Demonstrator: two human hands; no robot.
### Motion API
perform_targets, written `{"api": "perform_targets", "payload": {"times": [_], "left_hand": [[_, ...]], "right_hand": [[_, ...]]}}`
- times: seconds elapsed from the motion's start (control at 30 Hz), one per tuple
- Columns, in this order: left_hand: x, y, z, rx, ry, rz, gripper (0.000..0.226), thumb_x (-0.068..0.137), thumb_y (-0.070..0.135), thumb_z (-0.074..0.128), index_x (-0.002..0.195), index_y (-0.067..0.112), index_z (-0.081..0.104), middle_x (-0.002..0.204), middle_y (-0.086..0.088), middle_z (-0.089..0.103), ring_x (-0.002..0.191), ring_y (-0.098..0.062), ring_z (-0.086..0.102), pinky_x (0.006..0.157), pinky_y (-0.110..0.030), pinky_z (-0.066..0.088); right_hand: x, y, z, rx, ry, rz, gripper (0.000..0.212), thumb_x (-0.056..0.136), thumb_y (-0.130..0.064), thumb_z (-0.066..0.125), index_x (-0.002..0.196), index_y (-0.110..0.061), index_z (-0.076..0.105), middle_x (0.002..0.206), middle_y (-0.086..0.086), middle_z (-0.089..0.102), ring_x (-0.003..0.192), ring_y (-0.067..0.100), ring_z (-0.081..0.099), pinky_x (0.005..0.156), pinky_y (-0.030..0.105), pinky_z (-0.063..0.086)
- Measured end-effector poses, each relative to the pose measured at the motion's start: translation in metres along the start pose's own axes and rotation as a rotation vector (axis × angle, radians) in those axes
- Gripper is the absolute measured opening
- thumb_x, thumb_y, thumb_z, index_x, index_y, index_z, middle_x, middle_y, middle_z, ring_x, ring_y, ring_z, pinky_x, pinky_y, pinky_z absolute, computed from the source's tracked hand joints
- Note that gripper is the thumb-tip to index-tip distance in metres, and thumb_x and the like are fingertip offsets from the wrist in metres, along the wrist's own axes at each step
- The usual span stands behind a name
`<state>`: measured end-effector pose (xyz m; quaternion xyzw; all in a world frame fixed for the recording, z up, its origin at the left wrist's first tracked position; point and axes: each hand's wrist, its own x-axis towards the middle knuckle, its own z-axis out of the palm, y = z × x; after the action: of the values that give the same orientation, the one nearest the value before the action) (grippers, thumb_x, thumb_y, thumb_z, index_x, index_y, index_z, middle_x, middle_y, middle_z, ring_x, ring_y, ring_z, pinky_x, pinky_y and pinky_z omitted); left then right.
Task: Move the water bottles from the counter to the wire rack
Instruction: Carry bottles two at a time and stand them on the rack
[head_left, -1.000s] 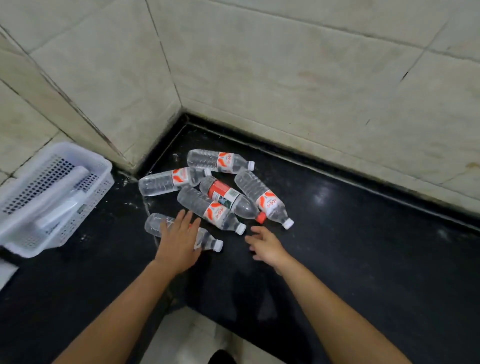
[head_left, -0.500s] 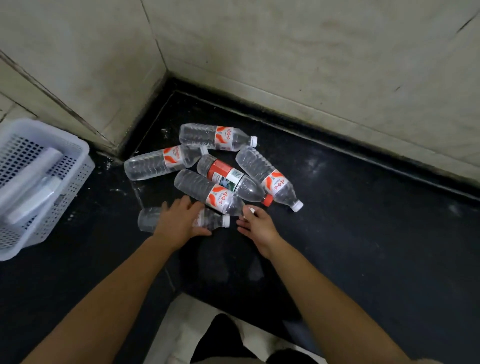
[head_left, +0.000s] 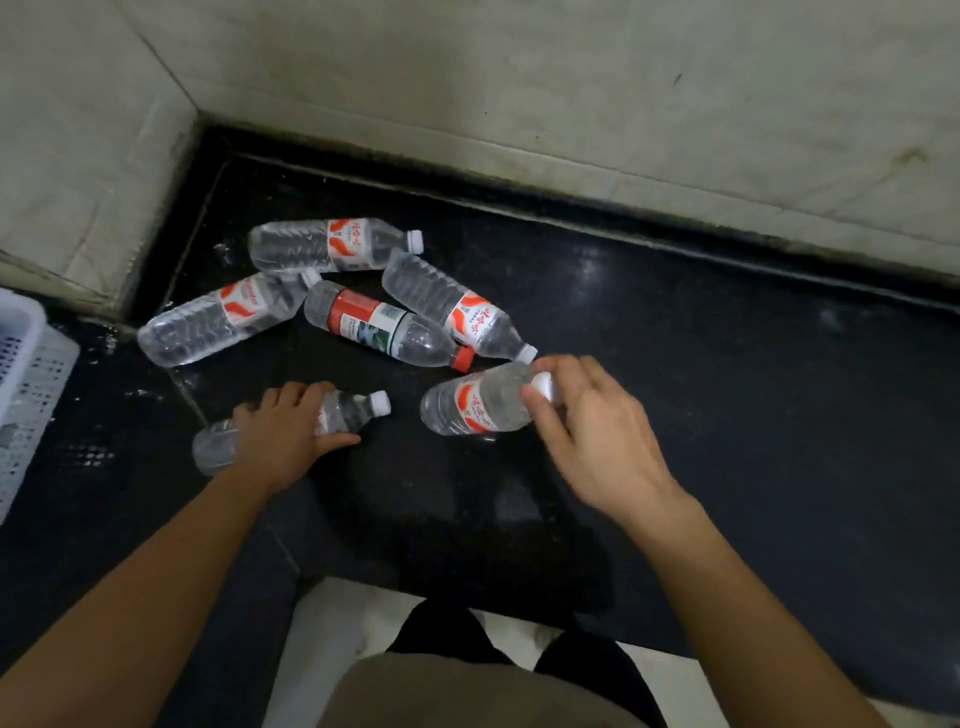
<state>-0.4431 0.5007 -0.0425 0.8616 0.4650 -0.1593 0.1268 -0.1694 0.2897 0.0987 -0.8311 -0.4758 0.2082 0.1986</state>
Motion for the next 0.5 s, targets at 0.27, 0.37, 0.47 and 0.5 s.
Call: {"api": "perform_targets", "payload": {"times": [0.27, 0.37, 0.47, 0.5], "left_hand": [[-0.003, 0.033, -0.007, -0.163, -0.111, -0.314, 0.089, 0.086, 0.077, 0.047, 0.153, 0.024, 0.025, 0.156, -0.017, 0.031, 0.142, -0.039, 0.028, 0.109, -0.067, 0.025], [0.006, 0.020, -0.016, -0.313, -0.208, -0.287, 0.079, 0.094, 0.072, 0.032, 0.158, 0.029, 0.016, 0.165, -0.010, 0.017, 0.152, -0.033, 0.008, 0.115, -0.067, 0.015], [0.014, 0.008, -0.019, -0.371, -0.281, -0.236, 0.071, 0.096, 0.068, 0.036, 0.156, 0.034, 0.021, 0.165, -0.006, 0.019, 0.152, -0.033, 0.011, 0.116, -0.063, 0.014], [0.017, 0.006, -0.019, -0.378, -0.293, -0.232, 0.069, 0.095, 0.068, 0.039, 0.154, 0.035, 0.026, 0.164, -0.007, 0.022, 0.150, -0.035, 0.016, 0.116, -0.063, 0.016]], "right_hand": [[0.033, -0.018, 0.035, 0.363, 0.004, -0.016, 0.047, 0.100, -0.041, 0.056, 0.141, -0.022, 0.043, 0.128, 0.001, 0.044, 0.119, 0.020, 0.052, 0.096, 0.041, 0.051], [0.044, -0.027, 0.056, 0.541, -0.118, 0.093, 0.054, 0.099, -0.055, 0.051, 0.142, -0.026, 0.035, 0.143, 0.003, 0.043, 0.129, 0.021, 0.049, 0.108, 0.046, 0.046], [0.048, -0.027, 0.071, 0.683, -0.117, 0.168, 0.053, 0.093, -0.067, 0.044, 0.135, -0.036, 0.036, 0.142, 0.001, 0.052, 0.132, 0.019, 0.052, 0.111, 0.049, 0.044], [0.047, -0.027, 0.074, 0.710, -0.094, 0.179, 0.052, 0.093, -0.066, 0.044, 0.134, -0.036, 0.037, 0.141, 0.000, 0.054, 0.131, 0.018, 0.052, 0.111, 0.048, 0.044]]}}
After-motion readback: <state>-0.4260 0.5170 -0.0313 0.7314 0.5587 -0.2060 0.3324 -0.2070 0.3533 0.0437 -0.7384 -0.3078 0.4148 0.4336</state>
